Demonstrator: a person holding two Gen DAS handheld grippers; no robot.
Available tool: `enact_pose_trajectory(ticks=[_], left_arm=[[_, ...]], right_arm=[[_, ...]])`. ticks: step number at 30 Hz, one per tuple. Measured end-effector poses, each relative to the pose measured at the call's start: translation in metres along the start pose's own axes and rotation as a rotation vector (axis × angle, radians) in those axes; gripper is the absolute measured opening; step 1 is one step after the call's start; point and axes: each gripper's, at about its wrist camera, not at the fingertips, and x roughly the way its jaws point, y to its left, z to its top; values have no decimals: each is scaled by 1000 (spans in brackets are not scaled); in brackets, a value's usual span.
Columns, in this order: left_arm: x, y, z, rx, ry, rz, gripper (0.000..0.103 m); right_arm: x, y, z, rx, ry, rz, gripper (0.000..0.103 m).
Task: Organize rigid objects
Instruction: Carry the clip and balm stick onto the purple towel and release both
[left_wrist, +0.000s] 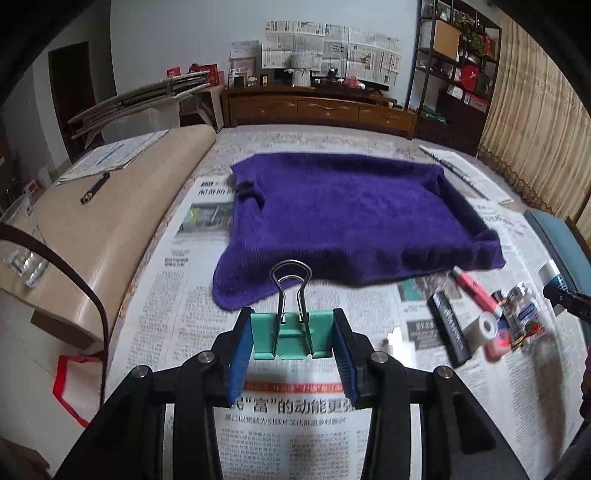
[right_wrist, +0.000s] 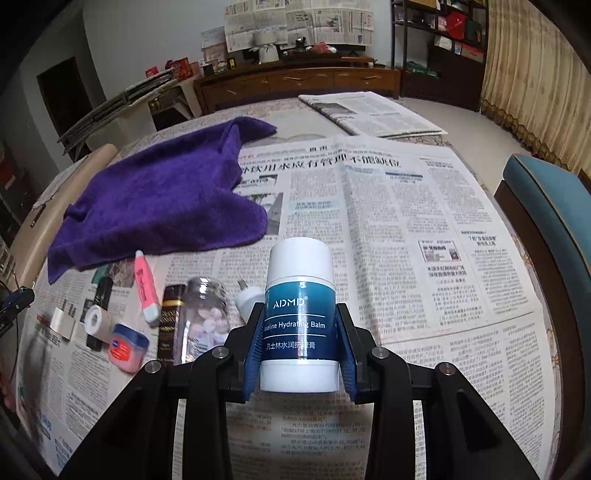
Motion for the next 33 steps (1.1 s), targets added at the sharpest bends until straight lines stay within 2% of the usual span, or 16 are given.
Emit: enact_pose_trajectory(ticks=[8,15,22,33], left_arm=[[4,-8,40,-2,-27,-63,39],[21,-13,77,9,-47,-73,39],[46,-23,116,21,-65,-75,39],[125,-32,151,14,-1,-101,39]], right_arm=[[-18,36,48,-50,-48,34,36],[-6,75,93,-79,-61,96,36],[31,119,132,-128,-49,146,36],[113,161,172,-169,52,152,36]])
